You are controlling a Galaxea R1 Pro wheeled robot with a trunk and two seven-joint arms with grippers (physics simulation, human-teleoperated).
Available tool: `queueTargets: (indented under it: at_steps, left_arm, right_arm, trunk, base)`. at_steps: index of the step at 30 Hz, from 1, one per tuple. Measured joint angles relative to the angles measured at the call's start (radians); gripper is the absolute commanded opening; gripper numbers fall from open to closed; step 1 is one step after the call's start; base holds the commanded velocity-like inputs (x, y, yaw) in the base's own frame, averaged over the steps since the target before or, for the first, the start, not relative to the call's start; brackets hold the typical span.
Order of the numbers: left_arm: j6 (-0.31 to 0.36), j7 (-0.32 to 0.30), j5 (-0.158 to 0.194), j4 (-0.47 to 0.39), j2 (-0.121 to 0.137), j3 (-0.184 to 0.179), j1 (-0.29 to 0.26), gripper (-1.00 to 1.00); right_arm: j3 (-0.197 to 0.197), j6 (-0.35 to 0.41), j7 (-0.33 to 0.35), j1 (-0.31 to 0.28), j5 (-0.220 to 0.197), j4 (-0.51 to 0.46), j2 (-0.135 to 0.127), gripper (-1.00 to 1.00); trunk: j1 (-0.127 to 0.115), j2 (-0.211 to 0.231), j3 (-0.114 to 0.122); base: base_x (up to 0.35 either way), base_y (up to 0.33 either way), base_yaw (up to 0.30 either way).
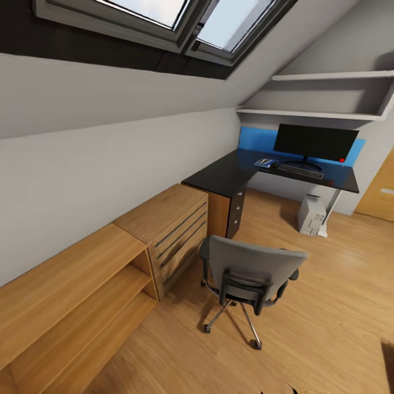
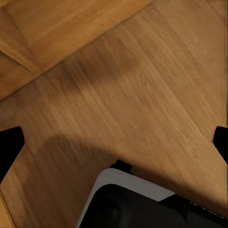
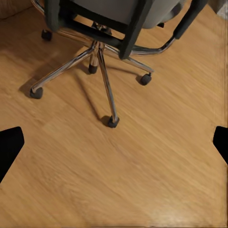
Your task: In the bedroom, organize the workspace by keeping the computer under the desk, ensuring the monitor is on the desk, placing the keyboard on the desk next to the monitor, placing the mouse on the desk next to the keyboard, moving the folder from the swivel chair onto the desk next to the mouse, stacking the notebook on top of the folder with the pen on top of the notebook, and positioning the swivel chair next to the desk.
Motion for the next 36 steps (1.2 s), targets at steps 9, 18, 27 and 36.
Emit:
queueTargets:
  at_steps: [9,18,27,36]
  left_arm:
    - [0.000,0.000,0.001,0.000,0.000,0.000,0.000,1.00]
    - [0.000,0.000,0.000,0.000,0.000,0.000,0.000,1.00]
    - [0.001,0.000,0.001,0.000,0.000,0.000,0.000,1.00]
    - [0.001,0.000,0.001,0.000,0.000,0.000,0.000,1.00]
  right_arm:
    - [0.000,0.000,0.000,0.000,0.000,0.000,0.000,1.00]
    - [0.000,0.000,0.000,0.000,0.000,0.000,0.000,1.00]
    - [0.000,0.000,0.000,0.000,0.001,0.000,0.000,1.00]
    - [0.000,0.000,0.000,0.000,0.001,0.000,0.000,1.00]
  trunk:
    - [0.000,0.000,0.000]
    - [0.000,0.000,0.000]
    - [0.000,0.000,0.000]
    - [0.000,0.000,0.000]
  base:
    - [0.001,0.006,-0.300]
    - [0.075,0.184,-0.300]
    - [0.077,0.099,-0.300]
    - [0.061,0.181,-0.300]
